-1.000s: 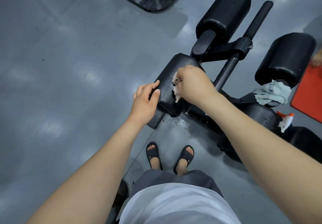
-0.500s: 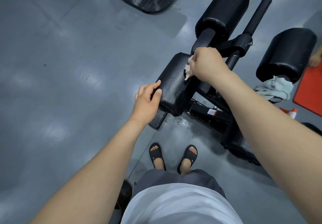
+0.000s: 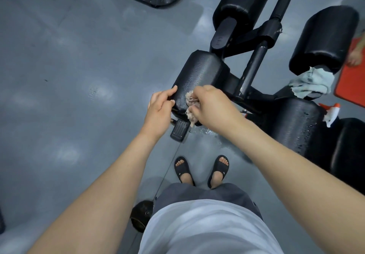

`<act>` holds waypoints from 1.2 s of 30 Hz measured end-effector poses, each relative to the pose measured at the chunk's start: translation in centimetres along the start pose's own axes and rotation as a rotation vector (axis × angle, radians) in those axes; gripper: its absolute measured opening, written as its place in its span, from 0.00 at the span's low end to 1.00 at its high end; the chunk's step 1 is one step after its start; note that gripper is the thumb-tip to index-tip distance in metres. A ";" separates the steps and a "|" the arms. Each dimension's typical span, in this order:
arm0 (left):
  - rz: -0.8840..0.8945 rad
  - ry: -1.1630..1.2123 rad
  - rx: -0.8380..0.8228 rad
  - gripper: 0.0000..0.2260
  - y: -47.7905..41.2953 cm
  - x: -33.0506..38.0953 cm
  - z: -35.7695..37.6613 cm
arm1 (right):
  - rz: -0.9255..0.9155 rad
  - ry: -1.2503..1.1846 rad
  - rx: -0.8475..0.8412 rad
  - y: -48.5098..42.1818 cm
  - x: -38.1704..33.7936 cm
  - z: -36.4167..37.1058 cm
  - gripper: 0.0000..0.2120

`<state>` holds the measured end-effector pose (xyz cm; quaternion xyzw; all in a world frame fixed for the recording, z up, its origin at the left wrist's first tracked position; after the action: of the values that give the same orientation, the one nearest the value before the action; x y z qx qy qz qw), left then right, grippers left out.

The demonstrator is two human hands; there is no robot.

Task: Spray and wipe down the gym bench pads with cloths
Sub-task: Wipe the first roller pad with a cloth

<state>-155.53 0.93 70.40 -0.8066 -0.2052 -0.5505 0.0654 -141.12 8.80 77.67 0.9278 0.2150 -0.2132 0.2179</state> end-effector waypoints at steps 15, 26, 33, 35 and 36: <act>0.047 0.070 -0.036 0.18 0.1 -0.6 -0.5 | 0.110 0.142 0.199 -4.9 -0.1 -1.8 0.07; -0.006 0.155 -0.047 0.15 -0.6 -1.5 -1.5 | -0.105 0.170 0.050 -0.5 -3.2 1.1 0.09; 0.041 0.097 -0.042 0.14 -0.1 -0.7 -1.4 | 0.027 0.304 0.227 -5.8 -1.0 -2.4 0.05; 0.049 0.089 -0.038 0.14 0.0 -0.6 -1.3 | 0.016 0.315 0.230 -6.1 -0.8 -2.4 0.05; 0.054 0.085 -0.038 0.13 0.1 -0.5 -1.2 | -0.007 0.300 0.219 -5.8 -1.0 -2.2 0.06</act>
<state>-156.73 0.31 70.38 -0.7887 -0.1699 -0.5862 0.0739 -144.12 14.33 78.09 0.9666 0.2238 -0.0955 0.0805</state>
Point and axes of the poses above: each hand's wrist, its own y-axis away from the middle knuckle, its own z-axis out of the palm, x = y × z, the point moved 7 cm from there along -y, towards the middle knuckle, and after that the axes turned 15 degrees about z, right-handed, at the moved point
